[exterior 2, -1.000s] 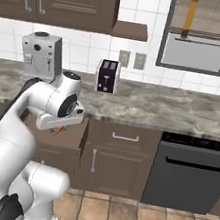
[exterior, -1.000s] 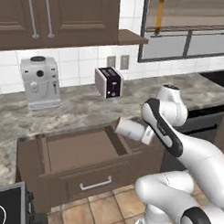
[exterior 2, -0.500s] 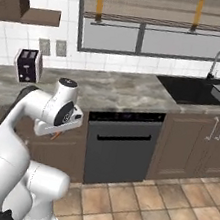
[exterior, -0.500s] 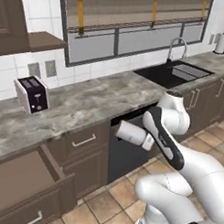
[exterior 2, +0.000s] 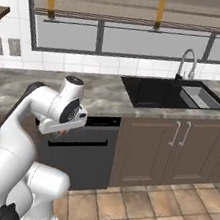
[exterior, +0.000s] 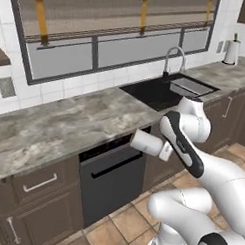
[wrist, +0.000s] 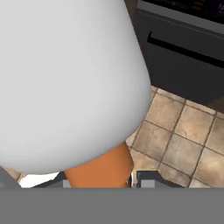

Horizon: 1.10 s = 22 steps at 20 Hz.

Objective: Restock the sink supplies by placing the sponge and soap dispenser on the counter and next to the sink. Make sure the soap dispenser is upright.

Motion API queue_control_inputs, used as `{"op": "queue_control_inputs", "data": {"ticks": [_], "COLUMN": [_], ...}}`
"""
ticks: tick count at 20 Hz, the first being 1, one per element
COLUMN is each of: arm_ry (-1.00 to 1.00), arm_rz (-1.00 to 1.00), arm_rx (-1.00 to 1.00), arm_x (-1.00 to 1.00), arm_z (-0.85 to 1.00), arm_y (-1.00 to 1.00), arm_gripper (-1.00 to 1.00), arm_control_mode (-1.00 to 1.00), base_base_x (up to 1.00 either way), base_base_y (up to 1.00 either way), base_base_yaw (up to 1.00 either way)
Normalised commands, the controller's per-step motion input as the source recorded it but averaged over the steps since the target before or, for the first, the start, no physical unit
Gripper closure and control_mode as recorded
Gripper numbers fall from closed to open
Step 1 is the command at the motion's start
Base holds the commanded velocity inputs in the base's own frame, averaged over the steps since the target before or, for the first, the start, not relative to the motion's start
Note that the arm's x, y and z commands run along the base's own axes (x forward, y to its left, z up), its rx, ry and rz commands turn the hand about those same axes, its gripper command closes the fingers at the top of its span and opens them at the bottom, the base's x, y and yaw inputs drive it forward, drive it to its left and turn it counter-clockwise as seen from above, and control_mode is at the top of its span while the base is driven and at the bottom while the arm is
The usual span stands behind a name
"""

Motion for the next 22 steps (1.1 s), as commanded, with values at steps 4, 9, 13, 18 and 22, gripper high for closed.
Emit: {"op": "queue_control_inputs", "data": {"ticks": [4,9,13,18,22], "arm_ry": [0.0,0.0,0.0,0.0,0.02], "arm_rz": [0.0,0.0,0.0,0.0,0.07], "arm_rx": [0.0,0.0,0.0,0.0,0.0], "arm_x": [0.0,0.0,0.0,0.0,0.14], "arm_z": [0.0,0.0,0.0,0.0,0.0], "arm_y": [0.0,0.0,0.0,0.0,-0.15], "arm_gripper": [1.0,1.0,1.0,1.0,1.0], "arm_control_mode": [1.0,1.0,1.0,1.0,-1.0], "base_base_x": [1.0,1.0,0.87,0.69,0.25], "base_base_y": [-0.59,-0.61,-0.42,-0.15,-0.41], "base_base_yaw": [0.23,0.26,0.36,0.39,0.26]}}
